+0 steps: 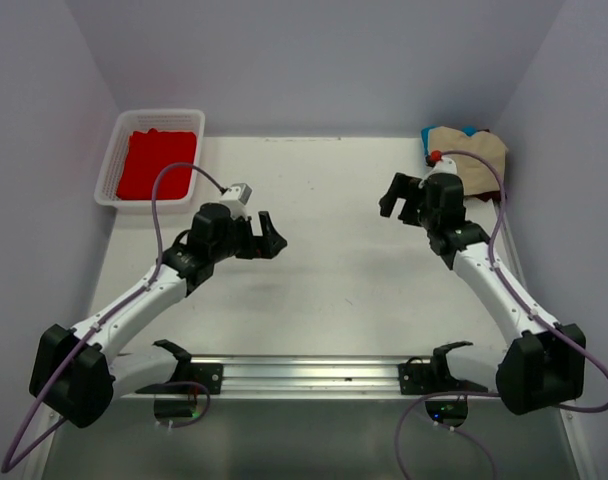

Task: Fold and stack the t-shirts
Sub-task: Put the neatly folded tshirt into the corner of the board with the right arm

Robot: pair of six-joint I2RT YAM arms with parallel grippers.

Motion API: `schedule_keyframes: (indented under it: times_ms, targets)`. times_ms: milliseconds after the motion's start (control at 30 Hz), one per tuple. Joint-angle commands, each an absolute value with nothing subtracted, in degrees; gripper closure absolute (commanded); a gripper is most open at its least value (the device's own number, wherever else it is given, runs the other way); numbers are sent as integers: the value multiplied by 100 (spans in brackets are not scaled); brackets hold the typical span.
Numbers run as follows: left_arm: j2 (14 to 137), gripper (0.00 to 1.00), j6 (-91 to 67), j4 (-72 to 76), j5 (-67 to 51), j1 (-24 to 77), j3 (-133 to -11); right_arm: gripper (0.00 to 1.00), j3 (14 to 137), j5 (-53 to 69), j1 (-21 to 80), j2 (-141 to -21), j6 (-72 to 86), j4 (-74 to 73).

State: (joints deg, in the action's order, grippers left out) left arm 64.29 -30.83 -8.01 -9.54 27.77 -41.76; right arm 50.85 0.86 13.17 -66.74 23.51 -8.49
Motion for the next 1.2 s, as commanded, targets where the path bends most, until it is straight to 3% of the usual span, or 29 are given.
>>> schedule_keyframes:
  times_ms: [0,67,100,133,300,433,600,833,933,1067,1167]
  targets:
    - [6495,0,-3006,-686,-843,2742,-4438,1,5702,-1526,1301,-7195,1960,-1676]
    - [6521,0,-3023,-694,-888,2742,-4404,4,6160,-1916,1240,-7548,2109,-1801]
    - [6530,0,-3032,-694,-914,2742,-4395,24,6266,-1751,1048,-7706,2109,-1602]
    - [6513,0,-3032,-694,-931,2742,-4377,99,6484,-1653,933,-8065,2292,-1556]
    - [6364,0,-2918,-835,-888,2742,-4342,100,7871,-1844,186,-9568,3085,-2088]
    - [6249,0,-2900,-870,-826,2733,-4245,100,10407,-2785,132,-11238,2953,-3215]
    - [6179,0,-2900,-975,-835,2716,-4122,100,12379,-3190,-167,-12821,3111,-3813]
    - [6003,0,-2909,-1081,-826,2707,-3938,100,13228,-4280,-491,-13860,3243,-3903]
    - [6073,0,-2927,-1081,-844,2707,-3938,100,13420,-4062,-720,-14315,3174,-3894]
    - [6249,0,-2988,-1002,-984,2707,-3964,100,14632,-2763,-1037,-15388,3191,-4789]
    - [6433,0,-3059,-984,-1116,2707,-4069,100,14486,-1953,-1230,-15504,3156,-4782]
